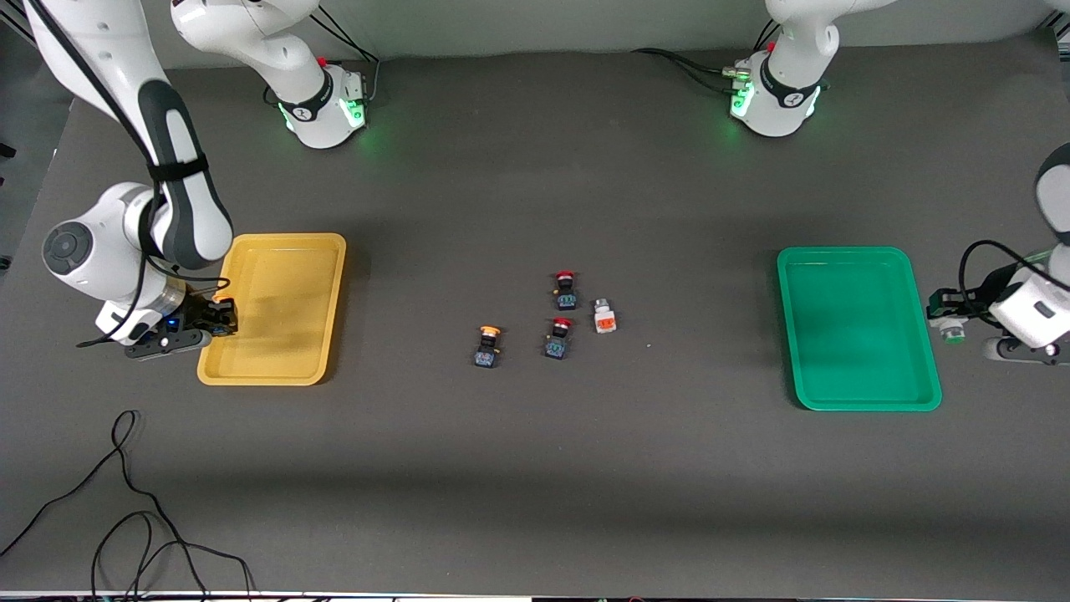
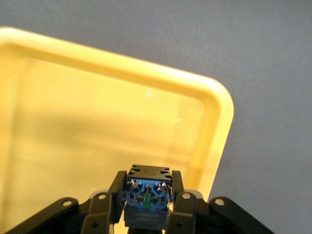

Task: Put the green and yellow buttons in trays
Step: 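Release the blue switch in the yellow tray while the left gripper releases the green switch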

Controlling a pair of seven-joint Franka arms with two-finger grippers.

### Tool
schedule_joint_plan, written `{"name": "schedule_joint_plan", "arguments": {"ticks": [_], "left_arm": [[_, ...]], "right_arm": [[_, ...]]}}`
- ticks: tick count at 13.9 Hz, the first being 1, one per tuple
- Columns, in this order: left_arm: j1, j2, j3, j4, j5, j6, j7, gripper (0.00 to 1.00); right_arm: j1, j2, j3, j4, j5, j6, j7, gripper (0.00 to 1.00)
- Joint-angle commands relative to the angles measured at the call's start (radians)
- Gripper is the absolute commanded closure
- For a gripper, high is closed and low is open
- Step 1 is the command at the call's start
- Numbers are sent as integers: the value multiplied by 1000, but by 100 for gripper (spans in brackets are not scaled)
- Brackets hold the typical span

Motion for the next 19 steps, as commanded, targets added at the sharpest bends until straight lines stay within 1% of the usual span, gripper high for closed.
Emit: {"name": "schedule_joint_plan", "arguments": {"ticks": [1,2,3,4,5,6,7,8,9,11,12,13,14,15,16,17,19], "left_arm": [[49,-23,-14,-171,15,188,51,100],[61,-9,-14,-228,15,268,49,100],[70,11,-14,-278,15,352,49,100],[91,40,-14,-321,15,442,49,100],[110,65,-14,-355,15,527,49,100],[115,92,-15,-387,15,596,49,100],[121,118,-14,-405,15,648,43,100],[125,141,-15,-408,13,669,42,100],[135,152,-15,-408,13,675,42,100],[142,161,-15,-408,10,675,42,100],[139,165,-15,-408,10,674,42,100],[135,163,-17,-405,10,664,45,100],[135,158,-17,-405,10,660,52,41],[133,151,-17,-405,10,657,54,2],[130,136,-18,-402,10,649,56,1],[127,108,-23,-393,13,609,52,1],[96,35,-23,-342,13,455,45,1]], "right_arm": [[10,85,-3,21,156,19,-123,79],[14,84,-2,21,167,12,-126,79],[16,79,-2,26,167,9,-114,66],[16,79,-2,38,167,8,-108,25],[16,75,-2,53,167,-10,-106,5],[16,67,-3,79,168,-65,-101,0],[17,61,-6,125,161,-145,-83,0],[20,59,-22,182,142,-229,-54,0],[20,59,-26,255,92,-321,-16,0],[20,59,-22,439,-35,-517,123,0],[20,62,-14,534,-75,-619,176,0],[28,70,-10,605,-82,-685,208,0],[58,73,-10,654,-82,-722,237,0],[86,74,-10,673,-82,-727,273,0],[118,74,-8,681,-80,-727,328,0],[169,84,-8,690,-71,-722,412,0],[265,148,0,739,-53,-701,597,0]]}}
